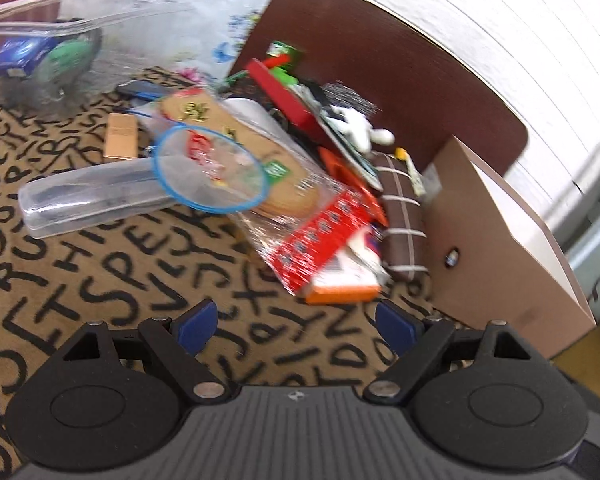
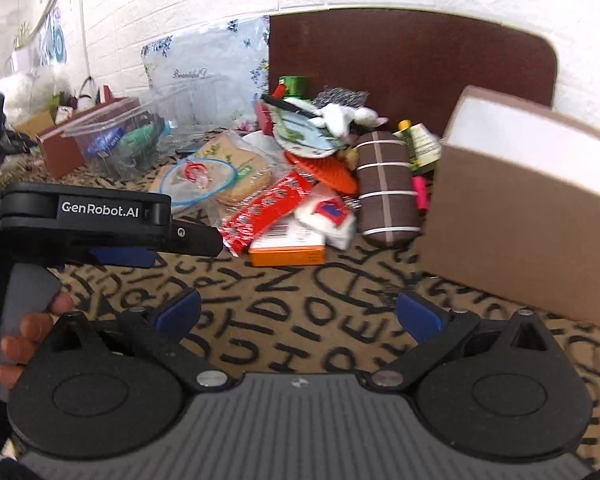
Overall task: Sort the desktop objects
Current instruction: 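Withdraw both open tools from the box back over the items, then grasp the blue-rimmed mesh net by its rim with the left tool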
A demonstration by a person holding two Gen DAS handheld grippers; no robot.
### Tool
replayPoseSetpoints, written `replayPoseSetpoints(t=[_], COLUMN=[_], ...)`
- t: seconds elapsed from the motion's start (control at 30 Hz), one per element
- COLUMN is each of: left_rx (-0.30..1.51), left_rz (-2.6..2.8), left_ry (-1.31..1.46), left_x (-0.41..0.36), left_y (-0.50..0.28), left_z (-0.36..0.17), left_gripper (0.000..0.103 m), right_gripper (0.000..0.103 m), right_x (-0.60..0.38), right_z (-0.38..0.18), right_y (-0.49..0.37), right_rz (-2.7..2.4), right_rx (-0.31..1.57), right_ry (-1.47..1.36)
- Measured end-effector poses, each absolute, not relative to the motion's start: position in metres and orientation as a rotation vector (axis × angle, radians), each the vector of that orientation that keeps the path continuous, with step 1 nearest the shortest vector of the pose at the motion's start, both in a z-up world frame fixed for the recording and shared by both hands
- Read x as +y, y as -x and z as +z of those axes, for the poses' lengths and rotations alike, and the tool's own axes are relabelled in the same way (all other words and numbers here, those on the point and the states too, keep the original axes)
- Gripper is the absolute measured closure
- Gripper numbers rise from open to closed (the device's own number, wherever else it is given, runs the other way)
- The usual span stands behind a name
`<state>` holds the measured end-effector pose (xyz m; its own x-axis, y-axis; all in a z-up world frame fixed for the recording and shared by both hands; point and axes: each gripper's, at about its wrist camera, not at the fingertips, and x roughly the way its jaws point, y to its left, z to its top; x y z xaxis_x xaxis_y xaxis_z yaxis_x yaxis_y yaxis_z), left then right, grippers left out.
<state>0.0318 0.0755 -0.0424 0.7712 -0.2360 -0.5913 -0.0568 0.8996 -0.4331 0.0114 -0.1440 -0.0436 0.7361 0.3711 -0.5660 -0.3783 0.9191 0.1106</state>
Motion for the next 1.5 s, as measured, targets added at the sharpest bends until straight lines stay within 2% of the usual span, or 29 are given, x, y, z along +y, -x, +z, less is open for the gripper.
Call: replayPoseSetpoints(t=[0.17, 0.33, 0.57, 0.63, 0.67, 0.7, 0.8, 1.1, 1.3, 1.4, 1.47, 1.5], left_rx=[0.679, 0.652, 0.655, 0.655, 0.655, 0.661, 0.675, 0.705, 0.799, 0.827, 0.836, 0.838], left_rz=[-0.051, 0.025, 0.081, 0.048, 0.034, 0.024, -0.022, -0.235, -0.360, -0.355, -0.342, -0.335], left_ry=[0.504, 0.578, 0.664, 0.705, 0.718, 0.723, 0.739, 0.671, 0.689, 0.688, 0.687, 0.687], left_x=[0.098, 0.122, 0.144, 0.148, 0.149, 0.149, 0.150, 0.123, 0.098, 0.089, 0.088, 0.088], left_y=[-0.046, -0.072, -0.106, -0.111, -0.113, -0.115, -0.115, -0.068, -0.024, -0.009, -0.003, -0.002], left_z=[-0.050, -0.057, -0.065, -0.068, -0.070, -0.072, -0.074, -0.060, -0.076, -0.084, -0.089, -0.090], left_gripper=[0.014, 0.015, 0.024, 0.033, 0.049, 0.072, 0.089, 0.103, 0.103, 0.103, 0.102, 0.102], right_gripper=[0.002, 0.002, 0.002, 0.002, 0.002, 0.002, 0.002, 0.002, 0.004, 0.026, 0.031, 0.037], right_x=[-0.124, -0.103, -0.100, -0.098, -0.098, -0.098, -0.098, -0.121, -0.144, -0.144, -0.142, -0.139], right_z=[-0.057, -0.063, -0.069, -0.071, -0.072, -0.072, -0.071, -0.049, -0.033, -0.035, -0.041, -0.043], right_y=[-0.029, -0.034, -0.045, -0.048, -0.050, -0.050, -0.049, -0.034, -0.018, -0.009, -0.005, -0.004], right_rz=[0.503, 0.500, 0.505, 0.498, 0.494, 0.493, 0.491, 0.416, 0.386, 0.419, 0.443, 0.453], right_rx=[0.728, 0.734, 0.741, 0.751, 0.753, 0.754, 0.746, 0.626, 0.574, 0.583, 0.605, 0.615], right_ry=[0.002, 0.110, 0.087, 0.079, 0.073, 0.069, 0.070, 0.005, -0.038, -0.008, 0.017, 0.027])
